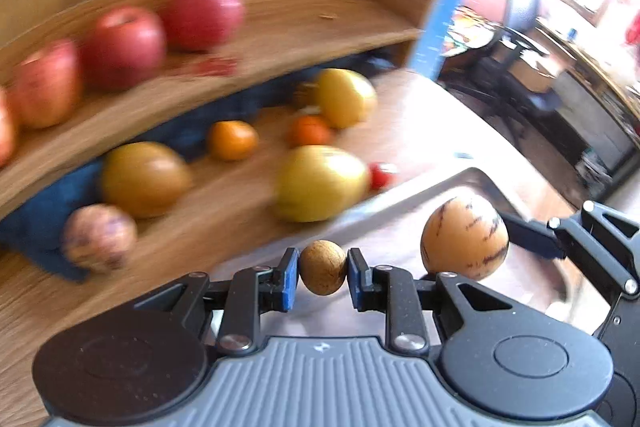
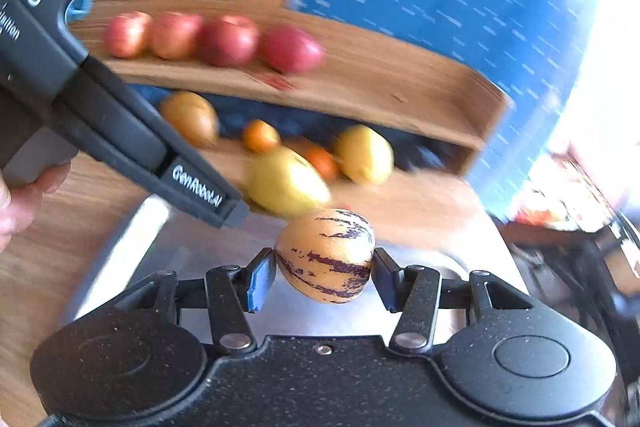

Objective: Organize fruits
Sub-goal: 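Lower the small brown fruit onto the tray with left tool while right tool releases the pepino there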

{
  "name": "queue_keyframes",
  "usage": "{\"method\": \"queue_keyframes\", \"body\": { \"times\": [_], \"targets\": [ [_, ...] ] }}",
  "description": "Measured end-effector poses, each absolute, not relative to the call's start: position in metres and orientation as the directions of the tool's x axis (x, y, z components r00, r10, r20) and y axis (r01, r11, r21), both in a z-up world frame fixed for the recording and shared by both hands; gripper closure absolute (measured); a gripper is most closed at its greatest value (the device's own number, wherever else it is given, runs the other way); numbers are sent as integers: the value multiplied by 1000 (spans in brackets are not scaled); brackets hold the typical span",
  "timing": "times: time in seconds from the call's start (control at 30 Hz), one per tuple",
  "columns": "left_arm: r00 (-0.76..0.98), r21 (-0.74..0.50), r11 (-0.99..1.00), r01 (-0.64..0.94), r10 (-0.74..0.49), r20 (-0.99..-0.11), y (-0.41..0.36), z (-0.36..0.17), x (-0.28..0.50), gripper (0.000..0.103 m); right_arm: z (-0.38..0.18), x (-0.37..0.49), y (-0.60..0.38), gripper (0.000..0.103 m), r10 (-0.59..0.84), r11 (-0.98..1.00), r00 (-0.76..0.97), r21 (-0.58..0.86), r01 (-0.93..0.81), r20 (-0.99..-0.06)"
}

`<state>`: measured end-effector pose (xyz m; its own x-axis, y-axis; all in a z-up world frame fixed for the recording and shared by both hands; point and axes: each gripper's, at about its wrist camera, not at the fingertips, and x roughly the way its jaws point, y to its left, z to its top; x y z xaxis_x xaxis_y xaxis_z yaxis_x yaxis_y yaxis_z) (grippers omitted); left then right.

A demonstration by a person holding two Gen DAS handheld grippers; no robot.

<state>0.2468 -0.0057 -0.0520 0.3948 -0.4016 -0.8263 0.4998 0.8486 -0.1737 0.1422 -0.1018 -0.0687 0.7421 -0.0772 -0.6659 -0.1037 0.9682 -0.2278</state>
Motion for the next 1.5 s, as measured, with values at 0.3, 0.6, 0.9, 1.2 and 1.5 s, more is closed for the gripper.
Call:
{"method": "queue_keyframes", "body": {
  "times": [0.3,0.6,0.9,1.2,1.5],
  "targets": [
    [268,-203,730,653,-472,-840,-96,-63,223,75,-81,94,-168,49,-209,976,653,-200,90,-728],
    [185,-213,664,717,-475,-860,-148,-76,211,75,-93,77,-193,49,-231,973,613,-184,141,-755],
    [179,-228,684,693,-470,-864,-167,-87,207,75,-93,73,-202,48,-169,983,618,-176,50,-768],
    [251,-212,777,592,-429,-868,-152,-80,202,45,-85,55,-210,36,-96,988,649,-150,-29,-755],
    [385,-162,882,442,-350,-854,-104,-60,171,18,-70,36,-213,7,-2,988,694,-108,-110,-720]
  ]
}}
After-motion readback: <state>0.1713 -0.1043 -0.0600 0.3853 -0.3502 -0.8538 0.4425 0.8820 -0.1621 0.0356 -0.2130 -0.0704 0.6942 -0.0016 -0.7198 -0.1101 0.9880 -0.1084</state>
